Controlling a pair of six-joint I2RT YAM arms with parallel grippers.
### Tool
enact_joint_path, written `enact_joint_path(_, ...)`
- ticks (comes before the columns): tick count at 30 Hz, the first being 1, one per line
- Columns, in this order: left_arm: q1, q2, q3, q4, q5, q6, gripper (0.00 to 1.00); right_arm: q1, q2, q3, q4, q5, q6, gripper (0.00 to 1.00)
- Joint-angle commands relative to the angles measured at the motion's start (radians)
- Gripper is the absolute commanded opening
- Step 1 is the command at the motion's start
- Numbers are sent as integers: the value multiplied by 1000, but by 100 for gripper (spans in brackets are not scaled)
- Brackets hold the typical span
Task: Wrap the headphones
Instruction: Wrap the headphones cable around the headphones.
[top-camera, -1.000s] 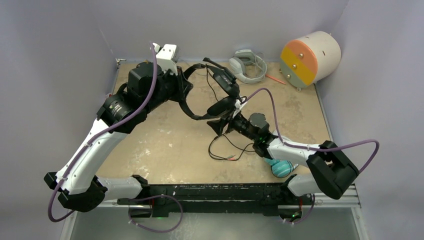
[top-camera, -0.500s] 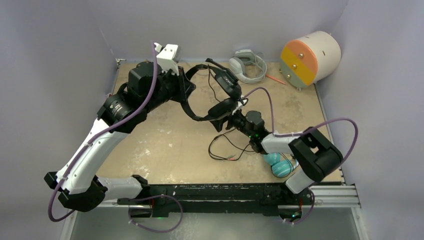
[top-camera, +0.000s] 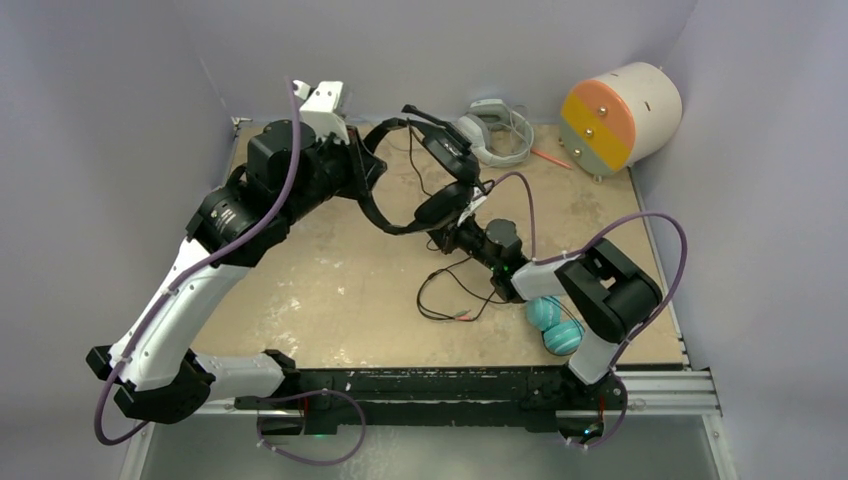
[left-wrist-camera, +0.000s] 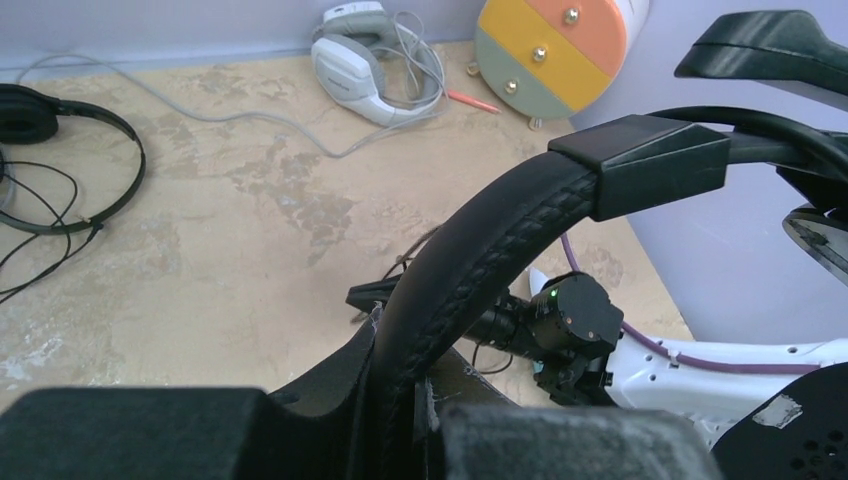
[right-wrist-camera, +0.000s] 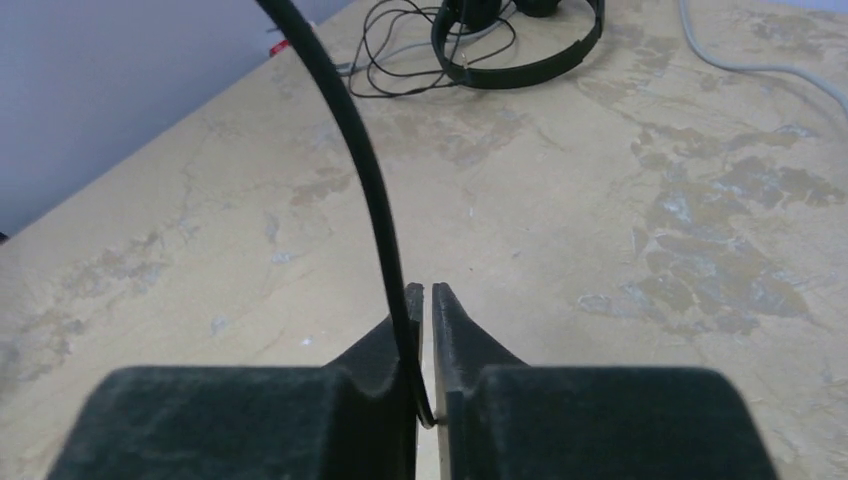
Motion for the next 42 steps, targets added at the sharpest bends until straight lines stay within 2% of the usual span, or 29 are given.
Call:
enact_joint_path(1, 3, -22, 59, 38, -74, -60, 0, 5, -18, 10, 124, -59, 19, 3)
enact_joint_path(3, 3, -24, 49, 38, -124, -66, 0, 50, -63, -15, 107, -44, -12, 0)
enact_joint_path(5, 3, -21, 38, 53, -177, -57, 0, 97, -128, -58, 88, 23, -44, 0)
enact_joint_path(10, 5, 42, 89, 74, -269, 4, 0, 203, -285, -125, 18, 65, -50, 0)
enact_joint_path(14, 10, 76, 72, 122, -382, 58, 0, 315, -403, -82, -193, 147, -111, 0)
enact_joint_path(17, 19, 85, 26, 181, -474, 109, 0, 392, -486, 44, -525, 203, -153, 0)
enact_joint_path(20, 40, 90, -8, 201, -521, 123, 0, 410, -558, 70, -637, 177, -110, 0)
enact_joint_path(26, 81, 54, -102, 249, -502, 137, 0, 411, -697, 20, -747, 167, -45, 0)
enact_joint_path(32, 184, 65, -100, 218, -369, 76, 0, 411, -782, 78, -1027, 47, -40, 0)
enact_joint_path(35, 210, 80, -107, 228, -372, 73, 0, 411, -821, 94, -1105, -4, -43, 0)
enact_joint_path(40, 216, 137, -135, 234, -402, 71, 0, 411, -795, 240, -1272, -151, -83, 0)
enact_joint_path(42, 216, 158, -147, 234, -391, 71, 0, 410, -747, 341, -1386, -157, -124, 0)
